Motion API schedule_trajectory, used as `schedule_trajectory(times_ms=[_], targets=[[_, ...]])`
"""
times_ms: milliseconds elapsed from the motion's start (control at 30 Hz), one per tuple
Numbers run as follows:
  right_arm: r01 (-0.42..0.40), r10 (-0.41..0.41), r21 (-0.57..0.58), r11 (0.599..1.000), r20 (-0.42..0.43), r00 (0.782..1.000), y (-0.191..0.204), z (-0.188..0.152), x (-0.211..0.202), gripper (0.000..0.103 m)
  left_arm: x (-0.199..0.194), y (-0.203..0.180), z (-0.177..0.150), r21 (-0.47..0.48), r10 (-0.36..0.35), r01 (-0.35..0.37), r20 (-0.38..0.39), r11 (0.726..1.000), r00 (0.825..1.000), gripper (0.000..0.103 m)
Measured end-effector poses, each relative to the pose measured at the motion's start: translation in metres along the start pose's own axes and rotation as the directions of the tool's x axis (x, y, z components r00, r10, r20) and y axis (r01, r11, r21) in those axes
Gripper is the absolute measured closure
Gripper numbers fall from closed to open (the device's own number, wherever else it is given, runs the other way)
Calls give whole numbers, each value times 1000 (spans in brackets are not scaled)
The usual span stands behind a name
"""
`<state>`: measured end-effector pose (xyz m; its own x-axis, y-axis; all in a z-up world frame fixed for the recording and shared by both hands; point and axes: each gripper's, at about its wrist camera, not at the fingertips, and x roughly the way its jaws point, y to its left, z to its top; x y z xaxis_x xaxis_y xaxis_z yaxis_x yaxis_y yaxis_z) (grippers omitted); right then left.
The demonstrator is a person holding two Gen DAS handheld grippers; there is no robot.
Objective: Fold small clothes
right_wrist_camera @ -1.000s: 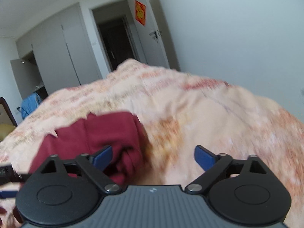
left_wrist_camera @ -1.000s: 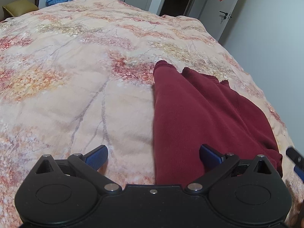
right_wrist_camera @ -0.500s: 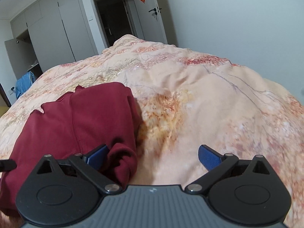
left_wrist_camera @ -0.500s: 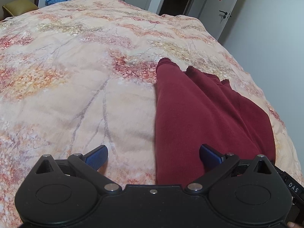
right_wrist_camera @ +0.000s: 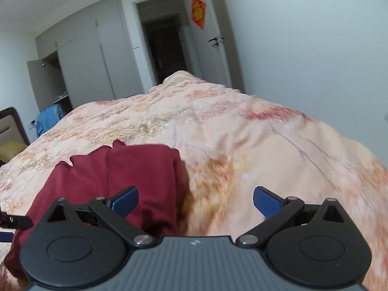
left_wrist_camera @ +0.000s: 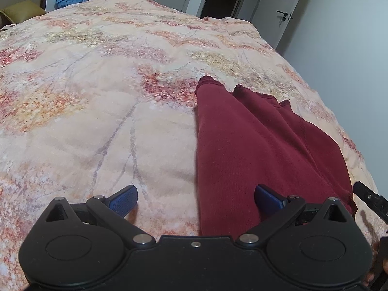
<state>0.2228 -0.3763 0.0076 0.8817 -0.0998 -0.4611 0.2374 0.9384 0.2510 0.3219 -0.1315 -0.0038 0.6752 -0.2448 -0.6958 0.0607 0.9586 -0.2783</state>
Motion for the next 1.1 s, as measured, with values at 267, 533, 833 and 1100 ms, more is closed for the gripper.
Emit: schedule_trajectory(times_ms=[267, 533, 833, 1100], targets=[[-32, 27, -92, 995, -57, 998, 2, -4, 38, 0, 10, 0, 4, 17, -19, 19, -14, 1000, 1000, 0], [-17, 9, -190, 982, -41, 999, 11, 7, 73, 0, 18, 0, 9, 15, -34, 34, -17, 999, 999, 0], [-193, 189, -186, 963, -39, 981, 9, 10, 76, 23, 21, -3, 16, 5, -108, 108, 51, 994, 993, 1], [-263, 260, -99, 960, -44, 965, -4, 2, 81, 24, 41, -14, 12, 80, -92, 92, -5, 993, 996, 0]])
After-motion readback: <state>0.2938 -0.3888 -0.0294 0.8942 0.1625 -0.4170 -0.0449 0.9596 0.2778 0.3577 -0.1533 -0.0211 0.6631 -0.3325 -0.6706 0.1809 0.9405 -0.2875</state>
